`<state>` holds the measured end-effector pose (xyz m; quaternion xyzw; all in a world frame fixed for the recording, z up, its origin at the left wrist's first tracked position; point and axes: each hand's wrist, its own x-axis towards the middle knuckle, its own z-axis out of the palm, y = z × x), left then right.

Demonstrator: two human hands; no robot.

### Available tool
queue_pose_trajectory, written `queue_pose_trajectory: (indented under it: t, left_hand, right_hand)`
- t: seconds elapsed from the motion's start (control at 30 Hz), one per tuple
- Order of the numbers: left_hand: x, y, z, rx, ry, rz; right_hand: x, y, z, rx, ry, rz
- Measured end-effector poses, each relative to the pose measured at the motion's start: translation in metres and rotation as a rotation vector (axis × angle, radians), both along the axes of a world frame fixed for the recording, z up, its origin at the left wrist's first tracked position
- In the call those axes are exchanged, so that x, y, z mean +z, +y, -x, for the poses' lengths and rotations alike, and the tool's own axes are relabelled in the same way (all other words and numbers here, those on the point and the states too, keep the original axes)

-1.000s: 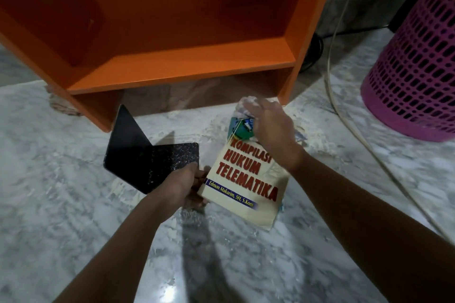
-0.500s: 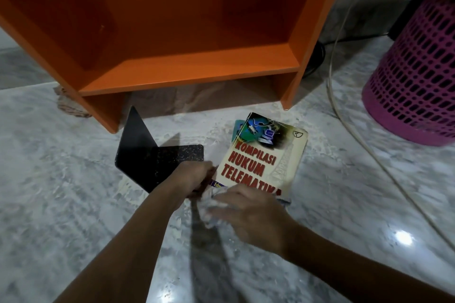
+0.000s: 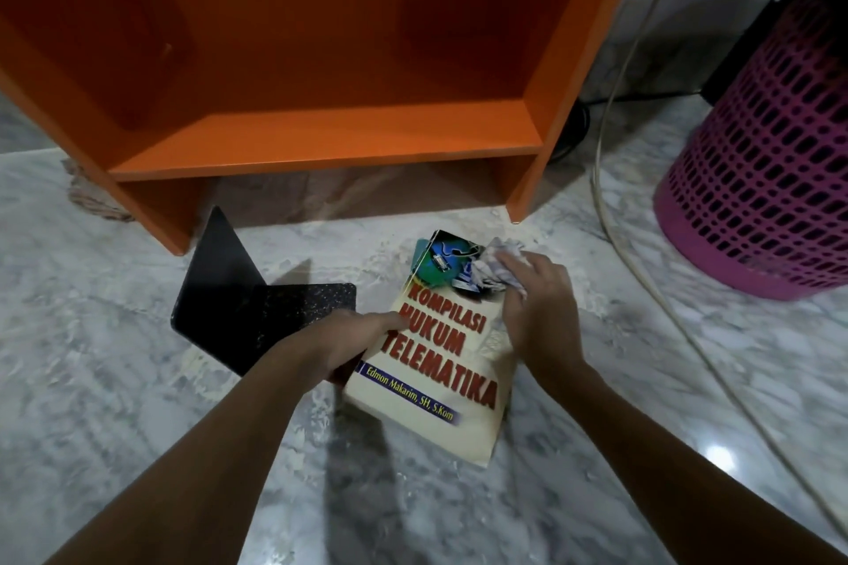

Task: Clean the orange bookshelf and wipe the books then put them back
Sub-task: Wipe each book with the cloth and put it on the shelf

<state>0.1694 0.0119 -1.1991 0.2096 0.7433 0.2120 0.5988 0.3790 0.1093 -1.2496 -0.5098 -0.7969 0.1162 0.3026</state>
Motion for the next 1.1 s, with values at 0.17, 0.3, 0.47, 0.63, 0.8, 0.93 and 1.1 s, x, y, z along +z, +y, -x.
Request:
queue_pose_trajectory:
  t: [0.17, 0.3, 0.47, 0.63, 0.8, 0.93, 1.1]
  left_hand:
    - [0.004, 0.002, -0.014, 0.037, -0.069, -0.039]
    - [0.006, 0.000, -0.019, 0.080, -0.138, -0.068]
    - [0.013, 0.004, -0.016, 0.048, -0.064, -0.199]
    - [0.042, -0.001, -0.022, 0.017, 0.043, -0.348]
    - [0.089, -0.019, -0.016, 0.033, 0.146, -0.503]
    - [0.147, -0.029, -0.005, 0.004, 0.190, -0.620]
    - [0.231, -0.043, 0.003, 0.027, 0.244, -0.754]
  right_hand:
    - [0.000, -0.005, 0.002, 0.011, 0.047, 0.092]
    - [0.004, -0.005, 0.001, 0.057, 0.069, 0.125]
    - [0.009, 0.008, -0.007, 0.069, 0.040, 0.061]
    - [0.030, 0.002, -0.013, -0.033, 0.335, 0.146]
    - [0.070, -0.014, -0.006, 0.042, 0.478, 0.158]
    - [0.124, -0.012, 0.009, 0.215, 0.502, 0.088]
    - [0.216, -0.004, 0.034, 0.319, 0.560, -0.048]
